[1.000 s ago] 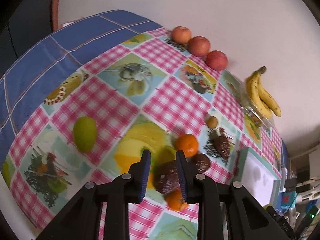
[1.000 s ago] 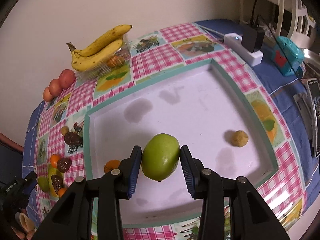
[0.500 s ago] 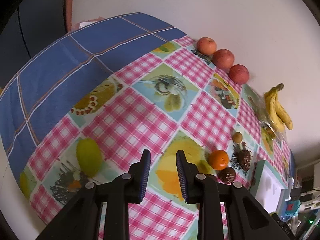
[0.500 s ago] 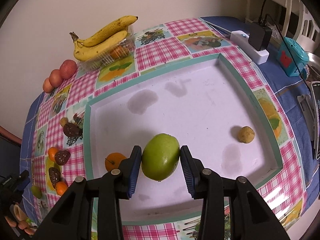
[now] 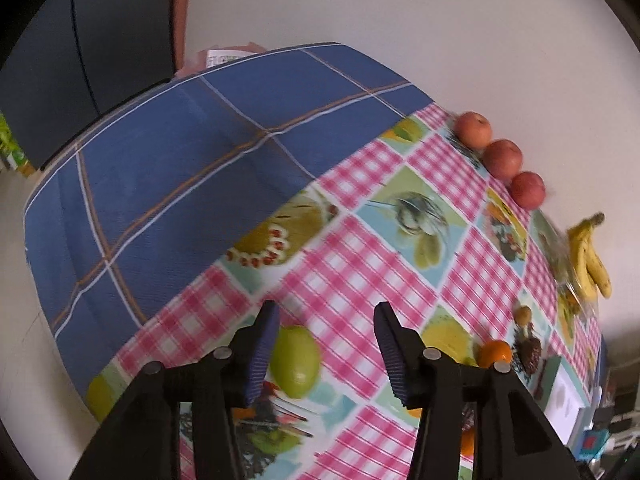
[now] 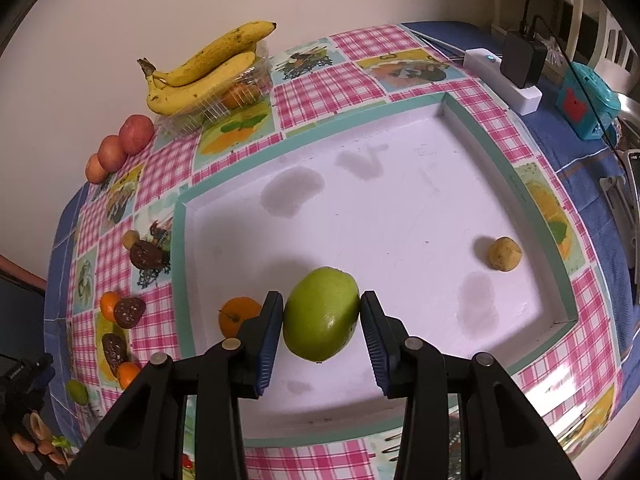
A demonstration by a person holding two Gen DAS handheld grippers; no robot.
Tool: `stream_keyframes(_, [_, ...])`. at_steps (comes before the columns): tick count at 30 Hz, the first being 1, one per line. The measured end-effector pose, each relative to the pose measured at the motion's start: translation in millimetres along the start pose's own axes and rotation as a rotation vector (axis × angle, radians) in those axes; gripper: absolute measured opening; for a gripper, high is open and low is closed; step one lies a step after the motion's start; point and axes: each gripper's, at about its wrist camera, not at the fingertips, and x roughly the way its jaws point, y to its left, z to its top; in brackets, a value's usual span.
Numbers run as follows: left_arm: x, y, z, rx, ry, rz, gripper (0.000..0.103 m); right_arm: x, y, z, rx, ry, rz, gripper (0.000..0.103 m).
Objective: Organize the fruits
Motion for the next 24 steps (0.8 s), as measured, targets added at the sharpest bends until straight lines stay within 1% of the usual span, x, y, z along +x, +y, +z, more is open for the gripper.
stream_keyframes(2, [2,6,2,-0.012,-0.004,0.009,0.059,1,3,0,0.001,0.001,0.007,0.041])
stream_keyframes(7, [17,3,-2,0.018,0.038,0.026,0.059,5,12,-2,0.001,0.011,0.010,0.041])
stream_keyframes(10, [27,-4,-6,0.029,0.072,0.000,0.059,7,17,-3,-0.006,0.016,0.013,0.041])
stream_keyframes(15, [41,-23,-17,0.096,0.116,0.002,0.059,10,21,-5,-0.018,0.021,0.003,0.041])
stream_keyframes(19, [43,-29,-22,0.114,0.129,0.000,0.058,10,18,-5,-0.015,0.023,-0.007,0.041])
stream_keyframes(21, [42,-29,-21,0.114,0.124,0.001,0.055,10,18,-5,-0.013,0.024,-0.010,0.041])
stream_keyframes(23, [42,-30,-22,0.121,0.123,0.003,0.044,10,17,-5,-0.013,0.024,-0.012,0.041])
stream_keyframes(24, [43,-30,-22,0.124,0.125,0.005,0.044,10,17,-5,-0.013,0.024,-0.013,0.041])
